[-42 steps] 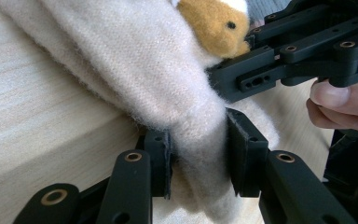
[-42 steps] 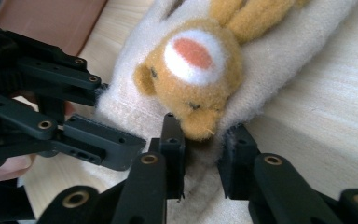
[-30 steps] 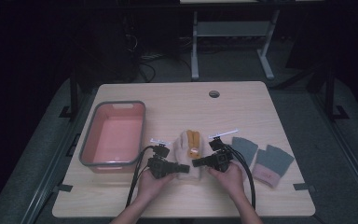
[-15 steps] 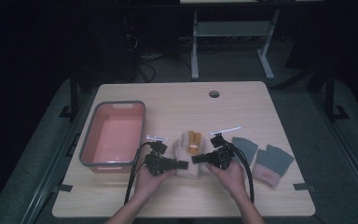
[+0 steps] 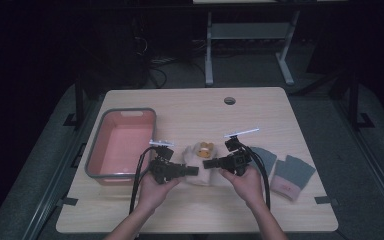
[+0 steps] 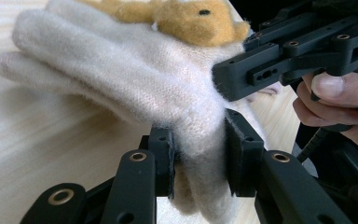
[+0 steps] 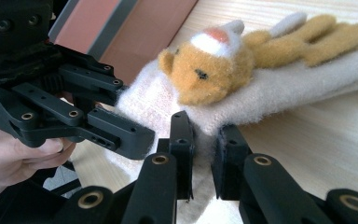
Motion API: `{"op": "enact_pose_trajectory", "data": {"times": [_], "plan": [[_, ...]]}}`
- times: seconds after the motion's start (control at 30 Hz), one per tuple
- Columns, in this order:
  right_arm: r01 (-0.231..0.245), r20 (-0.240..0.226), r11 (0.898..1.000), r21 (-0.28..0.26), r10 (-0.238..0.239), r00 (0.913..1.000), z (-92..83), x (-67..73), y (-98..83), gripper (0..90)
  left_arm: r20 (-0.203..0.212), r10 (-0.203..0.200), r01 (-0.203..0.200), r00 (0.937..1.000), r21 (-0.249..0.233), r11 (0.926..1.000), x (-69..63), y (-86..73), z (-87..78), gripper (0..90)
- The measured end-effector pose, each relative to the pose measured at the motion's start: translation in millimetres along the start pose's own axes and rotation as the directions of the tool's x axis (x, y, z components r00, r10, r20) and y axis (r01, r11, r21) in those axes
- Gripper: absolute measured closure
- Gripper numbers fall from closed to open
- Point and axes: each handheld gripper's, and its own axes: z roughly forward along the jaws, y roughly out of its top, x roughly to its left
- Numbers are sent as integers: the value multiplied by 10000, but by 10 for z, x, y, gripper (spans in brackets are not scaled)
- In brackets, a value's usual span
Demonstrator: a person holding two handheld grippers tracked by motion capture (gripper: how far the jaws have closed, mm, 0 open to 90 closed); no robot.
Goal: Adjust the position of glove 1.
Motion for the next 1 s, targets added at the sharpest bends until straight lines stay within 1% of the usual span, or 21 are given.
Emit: {"op": "enact_pose_trajectory", "data": {"times": [0.03,0.13,0.23,0.3,0.33,0.4,0.5,0.57,0.63,0.67,0.7,0.73,0.77,0.8,0.83,0.9,0.93,0.97,1.0], "plan": [[-21,2,10000,37,21,10000,-14,14,13,800,28,30,-30,10000,-35,10000,-4,13,-16,676],[55,-29,10000,-84,-55,10000,-46,56,60,800,100,129,-129,9999,-81,9999,-11,55,-65,676],[171,-60,9998,-111,-172,9998,-83,103,120,801,148,166,-163,9998,-211,9996,-33,97,-110,676],[168,-55,9997,-153,-169,9998,-98,127,150,801,150,159,-155,9998,-298,9994,-45,124,-135,676],[290,-25,9995,-155,-290,9996,-109,136,171,802,149,263,-258,9995,-345,9991,-42,142,-152,676],[262,-36,9995,-188,-263,9996,-127,170,212,801,181,402,-396,9990,-340,9986,-40,176,-187,676],[351,-27,9991,-223,-351,9994,-152,215,272,802,191,461,-452,9988,-451,9980,-49,222,-235,676],[408,-36,9989,-252,-409,9992,-168,237,308,802,213,408,-397,9989,-507,9979,-55,248,-264,676],[458,-37,9985,-312,-460,9989,-177,260,342,801,195,441,-429,9988,-577,9974,-61,273,-293,676],[408,-66,9987,-320,-410,9991,-183,276,358,802,208,437,-423,9988,-605,9973,-63,285,-307,676],[495,-66,9982,-349,-498,9987,-185,282,375,802,192,477,-465,9987,-599,9971,-62,296,-326,676],[441,-88,9984,-350,-444,9990,-191,298,390,802,215,473,-459,9986,-630,9970,-65,311,-345,676],[513,-110,9980,-367,-517,9986,-194,303,408,802,217,473,-458,9986,-668,9967,-63,319,-355,676],[429,-149,9983,-391,-435,9989,-194,316,422,802,237,482,-465,9986,-676,9966,-57,332,-374,676],[505,-128,9981,-365,-510,9986,-197,328,443,802,221,451,-434,9987,-717,9965,-59,340,-383,676],[534,-135,9978,-395,-540,9984,-199,351,475,803,214,487,-470,9986,-740,9961,-57,367,-417,676],[627,-147,9970,-449,-634,9979,-200,357,493,803,236,530,-511,9983,-766,9958,-54,382,-435,676],[562,-190,9974,-456,-571,9982,-204,369,509,803,255,540,-518,9982,-800,9954,-59,399,-457,676],[577,-252,9971,-486,-590,9979,-206,377,532,803,229,655,-634,9976,-813,9947,-59,412,-473,676]]}}
